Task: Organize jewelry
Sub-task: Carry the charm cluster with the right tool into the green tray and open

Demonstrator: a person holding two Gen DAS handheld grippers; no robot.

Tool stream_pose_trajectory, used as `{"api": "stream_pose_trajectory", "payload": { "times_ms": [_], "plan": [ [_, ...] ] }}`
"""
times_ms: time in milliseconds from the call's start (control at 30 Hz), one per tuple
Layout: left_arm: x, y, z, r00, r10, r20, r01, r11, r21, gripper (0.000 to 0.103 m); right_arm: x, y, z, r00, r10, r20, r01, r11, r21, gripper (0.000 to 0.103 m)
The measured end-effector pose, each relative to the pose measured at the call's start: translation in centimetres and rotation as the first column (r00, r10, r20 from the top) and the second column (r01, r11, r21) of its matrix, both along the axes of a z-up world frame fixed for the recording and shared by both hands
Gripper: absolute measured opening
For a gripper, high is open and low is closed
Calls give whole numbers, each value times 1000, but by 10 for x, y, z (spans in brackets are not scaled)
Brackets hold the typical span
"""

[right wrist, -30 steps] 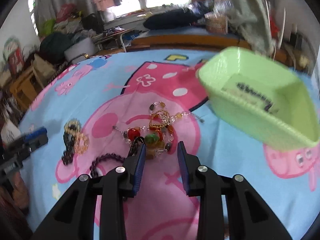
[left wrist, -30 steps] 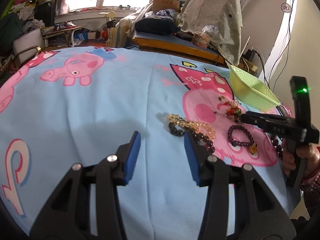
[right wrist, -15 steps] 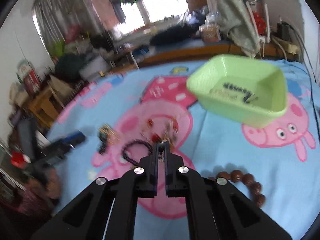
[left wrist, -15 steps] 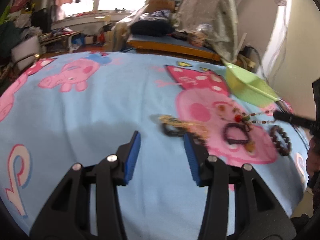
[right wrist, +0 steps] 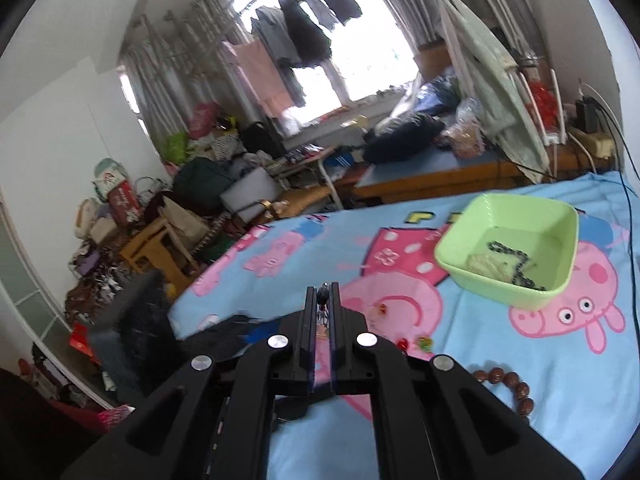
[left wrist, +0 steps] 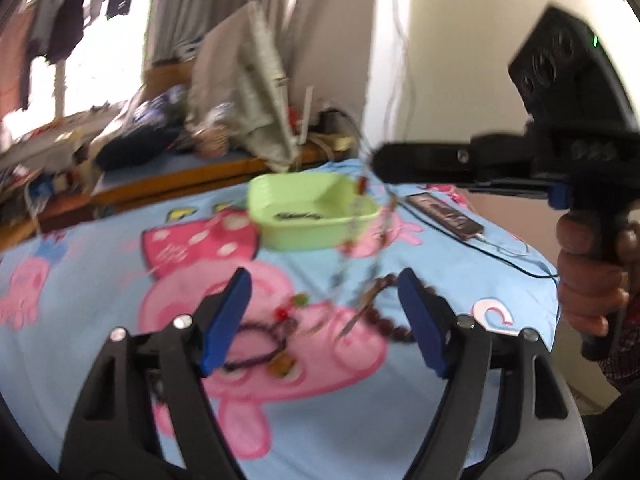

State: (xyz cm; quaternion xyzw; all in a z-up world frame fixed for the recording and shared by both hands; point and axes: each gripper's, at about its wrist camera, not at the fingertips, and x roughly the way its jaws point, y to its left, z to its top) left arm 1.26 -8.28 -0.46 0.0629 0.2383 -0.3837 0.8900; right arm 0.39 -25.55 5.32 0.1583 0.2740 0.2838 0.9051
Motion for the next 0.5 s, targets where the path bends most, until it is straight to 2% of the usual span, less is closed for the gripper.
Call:
{"api": "stream_pose_trajectory", "payload": {
  "times_ms": [67, 100, 133, 167, 200, 333, 500],
  "plan": [
    [4, -15, 0, 999, -45, -3, 45, 999, 1, 72, -4, -1, 7, 1000, 4, 23, -4, 1000, 4, 0],
    [5, -18, 1, 998, -67, -6, 67, 998, -4, 57, -6, -3, 11, 999, 5, 33, -6, 1000, 8, 0],
    [7, -22, 1, 996, -92, -7, 92, 996, -5, 25, -9, -5, 15, 999, 5, 45, -6, 1000, 15, 0],
    [9, -25, 2, 994, -107, -16, 107, 994, -2, 11, -11, -8, 18, 998, 1, 55, -2, 1000, 19, 0],
    [16, -27, 3, 992, -117, -38, 117, 993, -8, 5, -11, -10, 21, 998, -4, 63, 3, 1000, 18, 0],
    [34, -30, 26, 992, -116, -39, 114, 992, -57, 5, -7, -20, 36, 995, -27, 96, 25, 1000, 19, 0],
    [56, -34, 78, 992, -123, -3, 122, 986, -117, 5, 6, -34, 72, 981, -60, 184, 58, 998, 17, 0]
  ]
}}
